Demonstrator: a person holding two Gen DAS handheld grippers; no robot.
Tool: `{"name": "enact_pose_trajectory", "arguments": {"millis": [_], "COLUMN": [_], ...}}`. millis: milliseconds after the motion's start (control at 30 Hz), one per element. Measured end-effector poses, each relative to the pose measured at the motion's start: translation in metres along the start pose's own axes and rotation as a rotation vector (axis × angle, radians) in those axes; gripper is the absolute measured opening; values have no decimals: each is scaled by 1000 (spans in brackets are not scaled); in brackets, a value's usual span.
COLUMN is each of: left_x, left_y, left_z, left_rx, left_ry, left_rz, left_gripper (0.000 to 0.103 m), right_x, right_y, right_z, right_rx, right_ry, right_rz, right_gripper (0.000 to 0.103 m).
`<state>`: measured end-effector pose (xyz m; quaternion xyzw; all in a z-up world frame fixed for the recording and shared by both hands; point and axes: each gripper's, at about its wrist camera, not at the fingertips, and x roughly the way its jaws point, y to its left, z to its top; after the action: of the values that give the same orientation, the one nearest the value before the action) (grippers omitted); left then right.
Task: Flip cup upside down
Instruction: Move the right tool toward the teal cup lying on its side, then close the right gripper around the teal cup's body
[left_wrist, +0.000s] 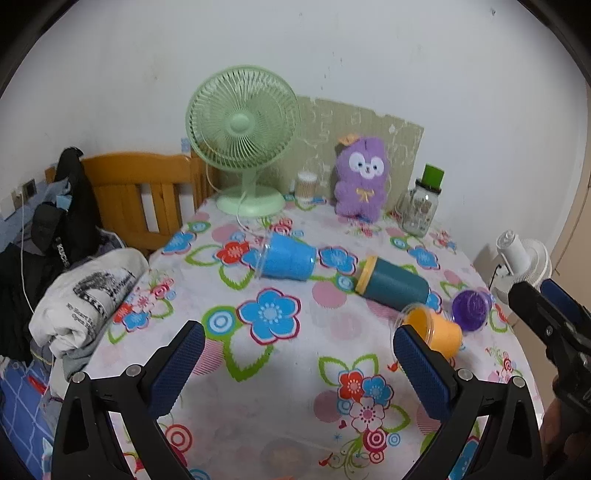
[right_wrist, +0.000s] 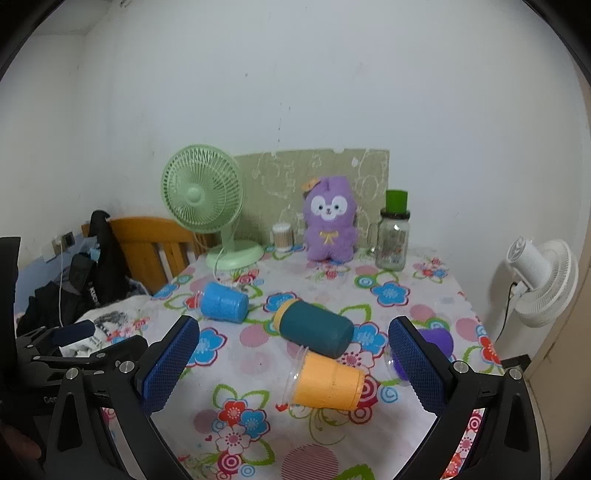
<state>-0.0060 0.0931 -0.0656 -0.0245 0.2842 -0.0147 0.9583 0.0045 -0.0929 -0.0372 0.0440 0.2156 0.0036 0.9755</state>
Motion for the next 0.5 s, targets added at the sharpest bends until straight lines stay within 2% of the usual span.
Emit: {"name": "enact_pose_trajectory", "arguments": {"millis": [133, 333, 500], "left_x": [23, 53, 76], "left_y": [-1, 1, 2], "left_z": [-6, -9, -8], "left_rx": [15, 13, 13], "left_ry": [73, 132, 175], "left_rz": [9, 19, 31], "left_gripper": [103, 103, 103], "right_x": [30, 71, 98], "right_y": [-13, -24, -24], "right_z": [0, -1, -3], "right_rx": [13, 3, -38], "right_ry": [85, 182, 221], "right_rz": [7, 29, 32], "right_gripper": [103, 103, 103]}}
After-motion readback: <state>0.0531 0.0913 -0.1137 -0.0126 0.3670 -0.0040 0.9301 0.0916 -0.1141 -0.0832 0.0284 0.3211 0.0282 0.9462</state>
